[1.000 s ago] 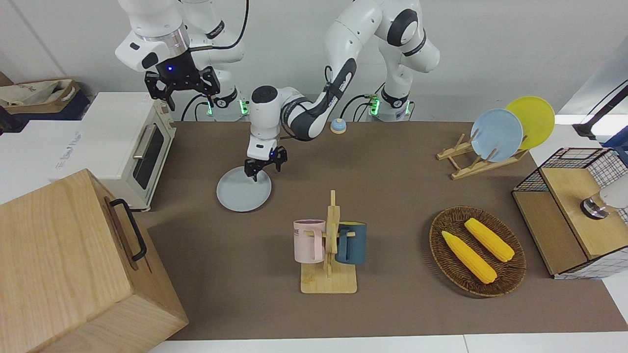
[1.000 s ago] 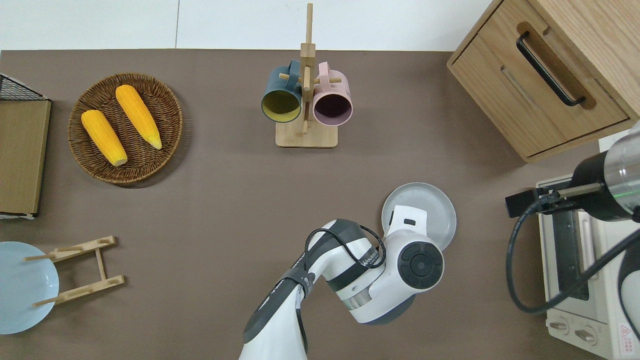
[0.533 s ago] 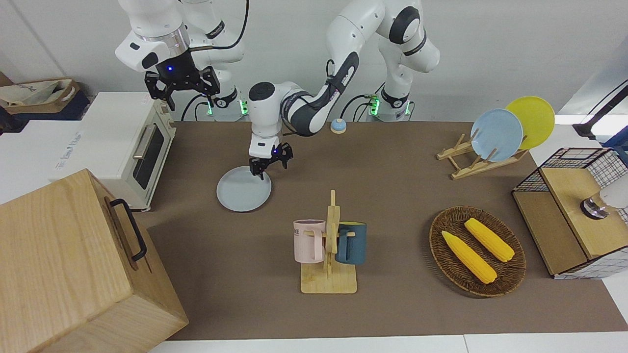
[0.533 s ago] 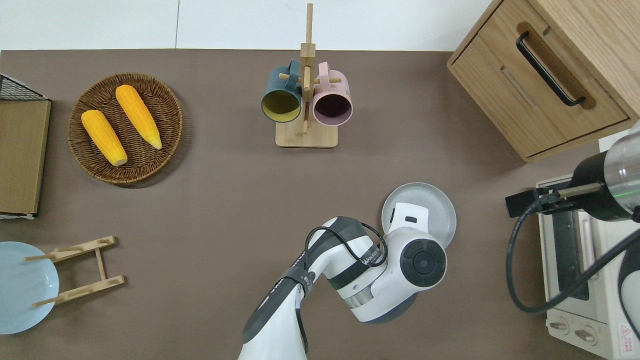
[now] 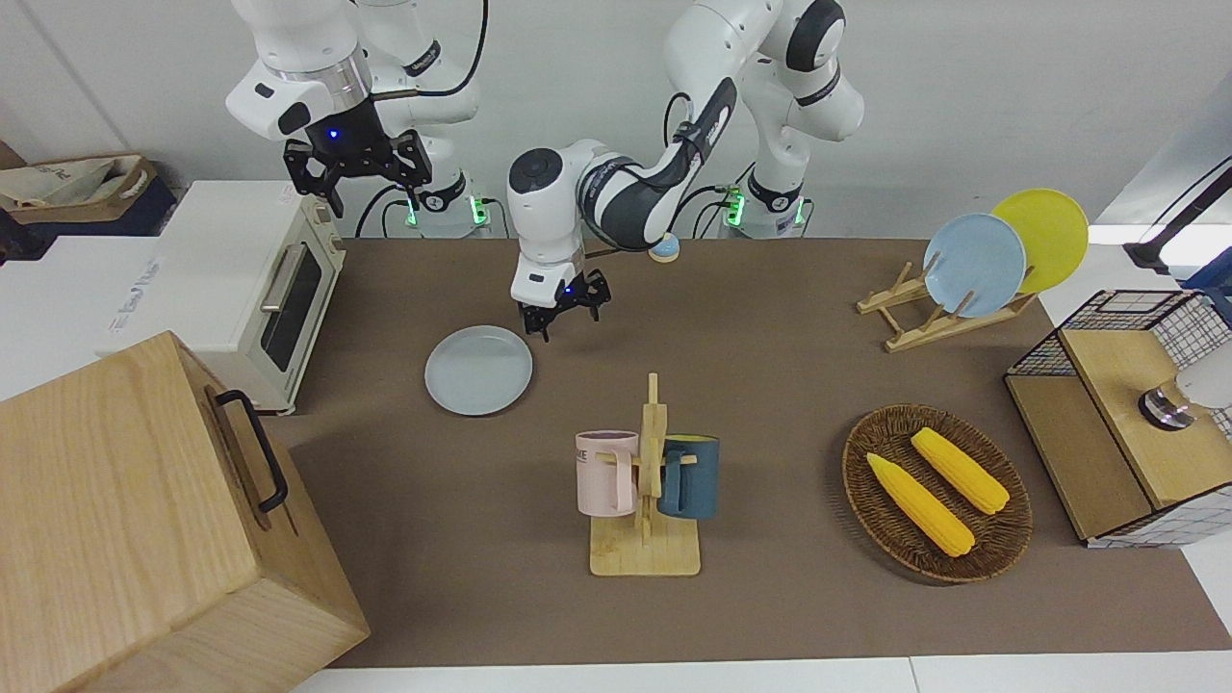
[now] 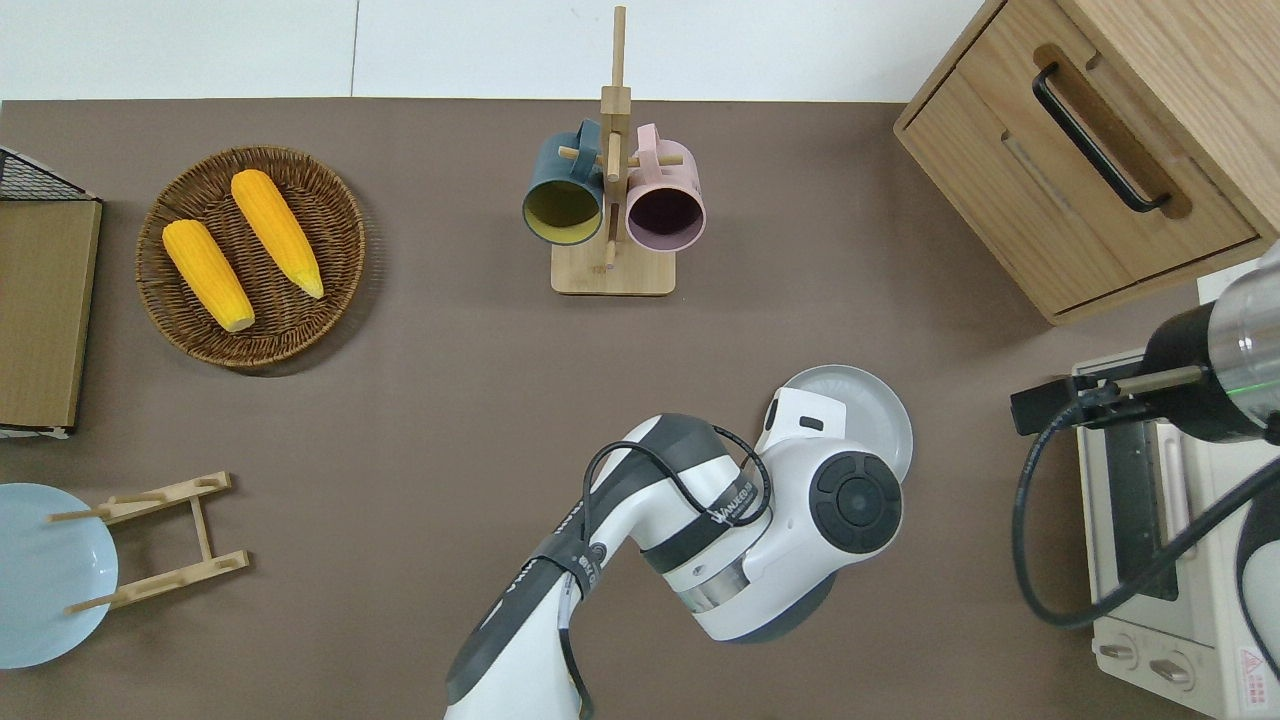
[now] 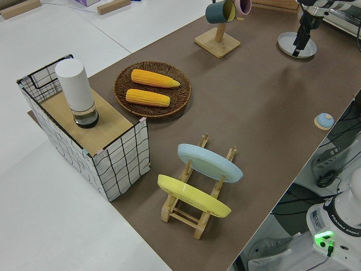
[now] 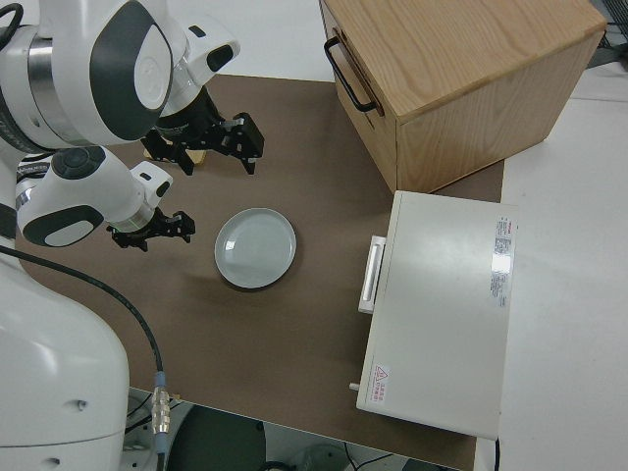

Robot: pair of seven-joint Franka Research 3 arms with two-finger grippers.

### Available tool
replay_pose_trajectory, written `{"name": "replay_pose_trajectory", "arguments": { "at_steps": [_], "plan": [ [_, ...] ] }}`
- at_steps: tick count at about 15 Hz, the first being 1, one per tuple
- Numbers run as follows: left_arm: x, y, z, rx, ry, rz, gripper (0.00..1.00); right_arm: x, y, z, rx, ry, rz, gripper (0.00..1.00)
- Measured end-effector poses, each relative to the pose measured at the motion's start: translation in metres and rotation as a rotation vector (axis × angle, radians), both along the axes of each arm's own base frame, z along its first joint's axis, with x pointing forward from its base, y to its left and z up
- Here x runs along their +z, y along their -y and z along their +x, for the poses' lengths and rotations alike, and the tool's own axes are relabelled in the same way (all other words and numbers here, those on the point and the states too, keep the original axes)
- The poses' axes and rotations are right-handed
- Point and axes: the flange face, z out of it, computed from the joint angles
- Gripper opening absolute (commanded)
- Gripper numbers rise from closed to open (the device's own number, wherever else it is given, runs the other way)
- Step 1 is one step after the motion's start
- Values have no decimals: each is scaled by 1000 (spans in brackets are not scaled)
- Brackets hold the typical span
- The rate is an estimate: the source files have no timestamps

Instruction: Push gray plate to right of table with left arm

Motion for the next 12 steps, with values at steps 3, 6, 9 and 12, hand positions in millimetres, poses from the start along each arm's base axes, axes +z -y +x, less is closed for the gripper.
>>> {"name": "replay_pose_trajectory", "arguments": {
  "at_steps": [3, 6, 9, 12],
  "plan": [
    [42, -44, 13, -97, -63, 33, 991, 0, 0, 0, 0, 0, 0, 983],
    [69, -83, 32, -123, -76, 37, 991, 0, 0, 0, 0, 0, 0, 983],
    [99, -140, 59, -158, -84, 27, 991, 0, 0, 0, 0, 0, 0, 983],
    [120, -192, 82, -218, -81, 6, 991, 0, 0, 0, 0, 0, 0, 983]
  ]
}}
